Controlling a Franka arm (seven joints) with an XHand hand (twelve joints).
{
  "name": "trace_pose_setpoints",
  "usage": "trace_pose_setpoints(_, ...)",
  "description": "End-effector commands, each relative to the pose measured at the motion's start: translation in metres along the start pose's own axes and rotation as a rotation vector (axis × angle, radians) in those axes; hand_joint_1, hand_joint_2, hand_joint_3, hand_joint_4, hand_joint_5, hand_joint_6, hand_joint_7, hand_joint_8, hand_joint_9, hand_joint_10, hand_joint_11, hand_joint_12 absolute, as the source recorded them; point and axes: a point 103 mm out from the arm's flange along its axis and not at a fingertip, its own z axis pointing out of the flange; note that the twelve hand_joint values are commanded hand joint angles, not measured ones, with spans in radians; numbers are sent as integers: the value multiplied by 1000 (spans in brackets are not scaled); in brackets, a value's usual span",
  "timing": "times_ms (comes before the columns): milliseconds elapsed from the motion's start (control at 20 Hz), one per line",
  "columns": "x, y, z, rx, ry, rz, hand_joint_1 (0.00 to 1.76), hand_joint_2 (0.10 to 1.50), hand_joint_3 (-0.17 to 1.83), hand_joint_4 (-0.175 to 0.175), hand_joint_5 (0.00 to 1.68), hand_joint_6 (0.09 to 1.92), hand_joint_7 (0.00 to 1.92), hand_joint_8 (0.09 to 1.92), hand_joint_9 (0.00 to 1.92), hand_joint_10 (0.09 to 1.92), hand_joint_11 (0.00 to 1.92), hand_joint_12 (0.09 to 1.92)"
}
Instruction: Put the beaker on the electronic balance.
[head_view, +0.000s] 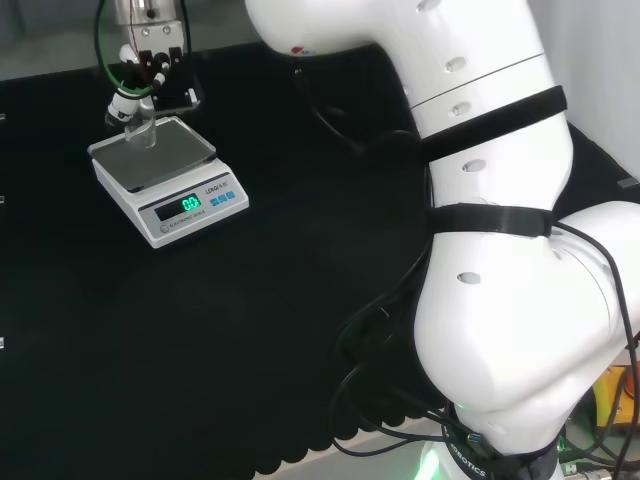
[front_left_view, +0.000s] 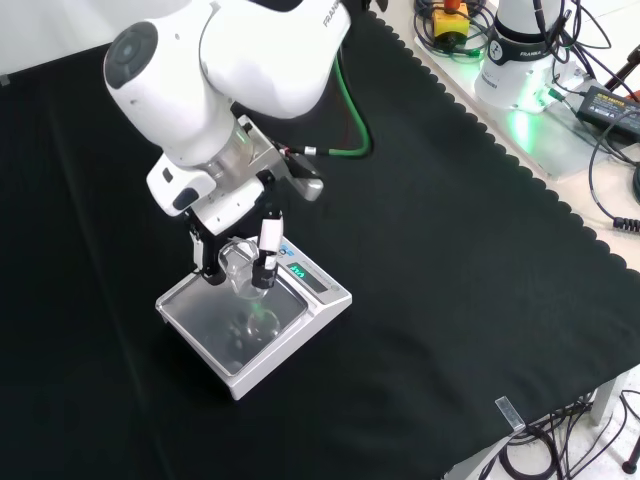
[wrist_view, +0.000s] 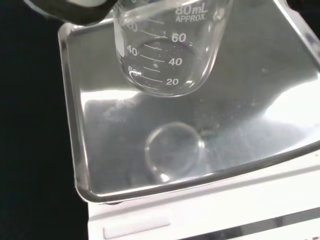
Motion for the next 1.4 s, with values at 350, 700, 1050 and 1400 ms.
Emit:
trace_pose_setpoints(350,-12,23,22,-68,9,15,1196,1071,-175,-132,1298,495,1728,87,1803,87,1544,706)
trace_pose_setpoints(700,-16,26,34,-55,5,49,1197,1071,-175,-135,1298,495,1729,87,1801,87,1545,706)
trace_pose_setpoints(1050,-22,25,39,-44,10,35,1198,1070,-175,-137,1299,494,1730,87,1800,87,1545,707)
trace_pose_setpoints(1400,-27,24,33,127,47,15,858,960,-158,-117,830,502,1282,87,1401,87,1101,1017)
